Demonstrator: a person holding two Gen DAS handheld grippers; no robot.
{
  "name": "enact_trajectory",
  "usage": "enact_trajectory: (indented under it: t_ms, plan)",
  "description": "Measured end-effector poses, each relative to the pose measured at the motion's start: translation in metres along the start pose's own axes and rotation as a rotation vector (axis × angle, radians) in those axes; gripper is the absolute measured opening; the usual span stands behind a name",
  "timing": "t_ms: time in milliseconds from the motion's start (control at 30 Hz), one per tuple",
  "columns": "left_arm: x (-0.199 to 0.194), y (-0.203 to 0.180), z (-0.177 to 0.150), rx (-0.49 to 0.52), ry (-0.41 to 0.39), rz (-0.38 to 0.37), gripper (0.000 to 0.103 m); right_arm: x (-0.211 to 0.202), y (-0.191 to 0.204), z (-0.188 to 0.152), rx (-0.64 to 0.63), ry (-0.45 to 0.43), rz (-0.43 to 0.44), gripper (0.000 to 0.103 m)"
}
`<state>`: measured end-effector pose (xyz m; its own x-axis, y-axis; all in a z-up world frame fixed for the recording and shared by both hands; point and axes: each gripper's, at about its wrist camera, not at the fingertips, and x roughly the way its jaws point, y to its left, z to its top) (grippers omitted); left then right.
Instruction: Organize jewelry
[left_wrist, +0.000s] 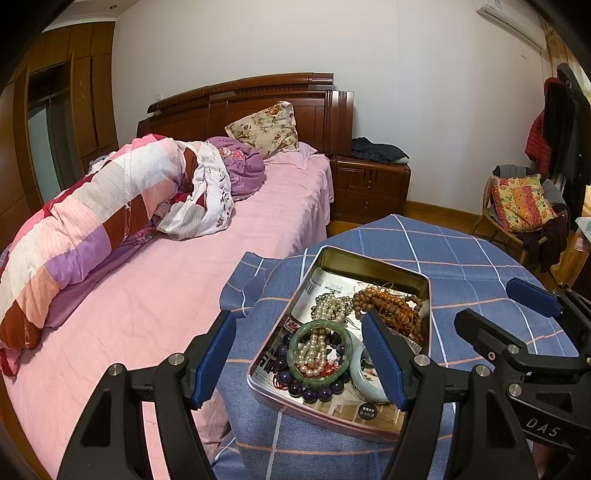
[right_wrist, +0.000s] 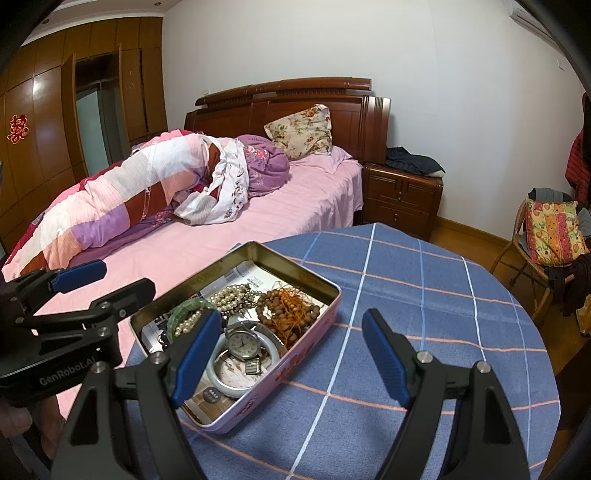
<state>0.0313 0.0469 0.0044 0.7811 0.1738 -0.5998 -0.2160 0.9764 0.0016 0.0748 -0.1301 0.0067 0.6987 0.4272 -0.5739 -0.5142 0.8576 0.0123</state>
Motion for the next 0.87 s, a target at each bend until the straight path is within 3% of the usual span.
enact_trajectory:
  t_ms: [467, 533, 600, 867]
  plan:
    - [0.0007, -0.0017, -0.0004, 0.012, 0.001, 0.018, 0.071, -0.0010, -0.0024, -0.0004, 0.000, 0.000, -0.002, 0.082]
    - [0.0006, -0.0010, -0.0002, 0.010, 0.000, 0.024, 0.073, -0.0010, -0.0032, -0.0002, 0.000, 0.000, -0.003, 0.082]
    - [-0.0003, -0.0025, -0.0002, 0.018, -0.013, 0.050, 0.085, -0.0008, -0.0030, -0.0004, 0.000, 0.001, -0.004, 0.082]
    - [-0.0040, -0.0086, -0.0010, 0.058, -0.037, 0.048, 0.085, 0.0006, -0.0075, -0.0020, 0.005, 0.003, -0.013, 0.083]
